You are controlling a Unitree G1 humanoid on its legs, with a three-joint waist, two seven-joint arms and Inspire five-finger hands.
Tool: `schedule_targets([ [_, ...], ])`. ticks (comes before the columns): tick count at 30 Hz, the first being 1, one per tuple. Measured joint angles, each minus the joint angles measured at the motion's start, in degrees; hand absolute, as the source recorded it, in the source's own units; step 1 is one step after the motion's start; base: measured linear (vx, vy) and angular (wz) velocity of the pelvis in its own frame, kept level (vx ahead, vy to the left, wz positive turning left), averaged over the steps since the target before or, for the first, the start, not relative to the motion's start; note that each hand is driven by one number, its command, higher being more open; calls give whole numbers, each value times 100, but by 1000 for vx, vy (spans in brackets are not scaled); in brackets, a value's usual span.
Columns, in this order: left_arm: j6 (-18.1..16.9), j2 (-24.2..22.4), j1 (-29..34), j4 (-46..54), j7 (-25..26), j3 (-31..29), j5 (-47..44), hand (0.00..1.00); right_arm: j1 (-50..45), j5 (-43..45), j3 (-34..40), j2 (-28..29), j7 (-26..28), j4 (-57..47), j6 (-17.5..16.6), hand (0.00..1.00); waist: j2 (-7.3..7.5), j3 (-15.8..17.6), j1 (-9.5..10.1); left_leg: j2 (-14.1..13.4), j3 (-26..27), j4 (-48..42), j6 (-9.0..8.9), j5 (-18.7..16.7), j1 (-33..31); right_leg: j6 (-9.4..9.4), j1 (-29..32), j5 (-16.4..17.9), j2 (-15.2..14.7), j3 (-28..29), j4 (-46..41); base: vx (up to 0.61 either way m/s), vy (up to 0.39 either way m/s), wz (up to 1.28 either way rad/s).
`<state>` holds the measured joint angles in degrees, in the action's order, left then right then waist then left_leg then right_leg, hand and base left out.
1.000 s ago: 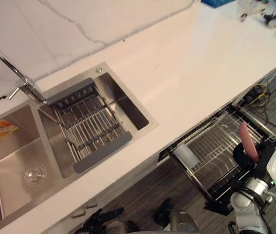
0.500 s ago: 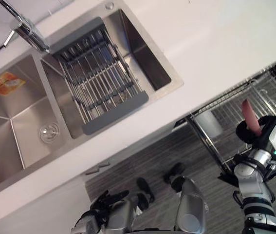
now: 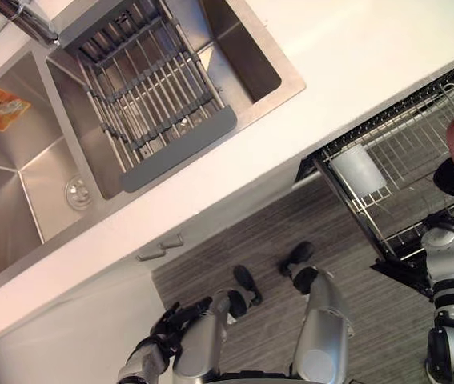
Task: Walk over to the sink, pick up the cup, carry it to the dishwasher, place the cup inside the dishwasher, then close the dishwasher door
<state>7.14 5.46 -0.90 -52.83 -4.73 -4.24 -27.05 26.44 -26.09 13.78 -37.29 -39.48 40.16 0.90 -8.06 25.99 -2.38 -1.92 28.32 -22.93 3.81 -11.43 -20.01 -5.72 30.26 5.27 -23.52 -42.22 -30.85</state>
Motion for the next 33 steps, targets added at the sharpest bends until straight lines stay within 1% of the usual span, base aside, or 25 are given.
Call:
schedule_targets([
  [1,0,0,0,-4,-15,-7,0,100,-2,51,-42,0,73,12,0,100,0,0,-2,-5,-3,0,15,-10,-1,0,0,0,9,8,3,-46,-13,-1],
  [2,1,0,-1,-9,-37,-20,1,100,-15,242,-96,8,259,25,-29,100,-2,1,-2,-21,-7,-6,20,-13,-1,-1,0,0,34,28,12,-26,-15,-3],
  [4,0,-1,-3,-9,-49,-21,2,100,-22,650,-134,25,591,28,-163,100,-12,6,-5,-47,-16,-13,18,-12,3,-2,-4,-1,61,72,24,-11,-8,-2],
  [5,0,-6,-7,-9,-53,-20,4,100,-27,1047,-137,37,799,23,-273,100,-15,8,-9,-58,-21,-13,13,-9,13,-2,-9,-1,78,99,23,0,0,0],
  [6,1,-20,-11,-8,-52,-20,6,100,-47,1695,-85,96,1052,-10,-403,100,-17,9,-14,-69,-35,-14,-10,5,30,-13,-28,6,97,125,21,0,0,0],
  [7,9,-43,-14,-3,-45,-20,7,100,-127,2145,36,191,1247,-93,-483,100,-17,9,-13,-69,-53,-16,-34,21,62,-47,-65,30,95,126,3,0,-25,4],
  [9,43,-53,-13,9,-29,-20,15,100,-301,2442,204,334,1521,-281,-570,100,-18,11,-24,-70,-87,-10,-42,27,117,-69,-132,50,97,126,-8,-7,-9,6],
  [11,89,-53,-13,11,-21,-20,23,100,-475,2498,254,391,1736,-492,-578,100,-12,15,-38,-66,-95,20,-42,25,206,-66,-218,52,103,134,-3,-7,1,2],
  [13,159,-52,-5,12,-9,-26,30,100,-738,2699,484,526,1933,-918,-589,100,7,27,-63,-53,-95,91,-34,8,379,-62,-374,55,128,140,50,-15,26,-4],
  [17,228,-53,25,23,71,-72,129,100,-1149,3145,1028,793,1980,-1722,-765,100,83,75,-124,-67,-94,237,-43,13,643,-42,-634,39,262,129,237,-13,14,-7],
  [20,291,-73,116,23,132,-242,172,100,-1530,3284,1539,970,1885,-2471,-916,100,122,85,-230,-116,-82,380,-69,23,856,-20,-844,15,410,126,427,40,-7,-13],
  [21,299,-78,148,23,148,-323,185,100,-1641,3312,1753,1039,1716,-2705,-973,100,169,74,-285,-135,-67,430,-106,39,913,-19,-885,15,465,128,482,63,-27,-12],
  [22,299,-62,168,27,184,-352,191,100,-1747,3400,1980,1084,1432,-2852,-1070,100,227,69,-336,-167,-49,448,-153,45,949,-18,-918,16,522,132,524,74,-33,-14],
  [23,300,-58,169,30,194,-399,200,100,-1803,3464,2129,1108,1256,-2875,-1142,100,269,68,-336,-187,-21,458,-178,50,972,-18,-927,16,555,151,536,77,-37,-20],
  [24,305,-48,169,34,207,-523,213,100,-1828,3705,2492,1195,936,-2875,-1264,100,368,63,-341,-220,35,472,-203,52,1012,-15,-932,19,608,193,541,86,-42,-23],
  [25,326,-23,169,51,228,-571,214,100,-1844,3992,2817,1278,695,-2862,-1367,100,398,44,-347,-245,73,474,-217,45,1047,-14,-946,23,643,221,555,63,-32,-23],
  [27,421,32,170,77,258,-629,214,100,-1918,4551,3491,1419,337,-2675,-1572,100,527,32,-404,-285,93,476,-238,35,1130,2,-1028,38,689,221,581,41,-12,-11],
  [28,526,46,174,92,296,-740,209,100,-1999,4969,3871,1521,327,-2458,-1691,100,626,26,-454,-292,99,493,-264,20,1234,18,-1123,62,698,223,579,36,3,-6],
  [29,582,56,179,90,316,-771,209,100,-2064,5155,3999,1578,370,-2348,-1735,100,664,7,-476,-292,111,512,-281,9,1280,27,-1157,71,700,229,581,24,21,-17],
  [30,683,95,187,89,346,-781,207,100,-2275,5590,4173,1782,567,-2156,-1818,100,738,-38,-498,-289,181,565,-285,-20,1376,37,-1203,80,718,284,605,4,33,-21],
  [31,725,109,192,81,376,-782,205,100,-2441,6002,4195,1941,847,-2068,-1836,100,769,-57,-512,-284,215,600,-283,-40,1429,38,-1226,78,733,312,627,2,36,-21],
  [32,739,117,193,68,403,-782,199,100,-2541,6262,4183,2054,1048,-1994,-1831,100,777,-62,-521,-282,223,622,-285,-45,1455,40,-1246,76,741,318,645,5,32,-11],
  [33,739,117,200,44,446,-782,160,100,-2648,6836,4151,2316,1483,-1795,-1803,100,782,-71,-537,-280,227,674,-281,-42,1489,56,-1291,66,773,306,722,0,24,-4],
])
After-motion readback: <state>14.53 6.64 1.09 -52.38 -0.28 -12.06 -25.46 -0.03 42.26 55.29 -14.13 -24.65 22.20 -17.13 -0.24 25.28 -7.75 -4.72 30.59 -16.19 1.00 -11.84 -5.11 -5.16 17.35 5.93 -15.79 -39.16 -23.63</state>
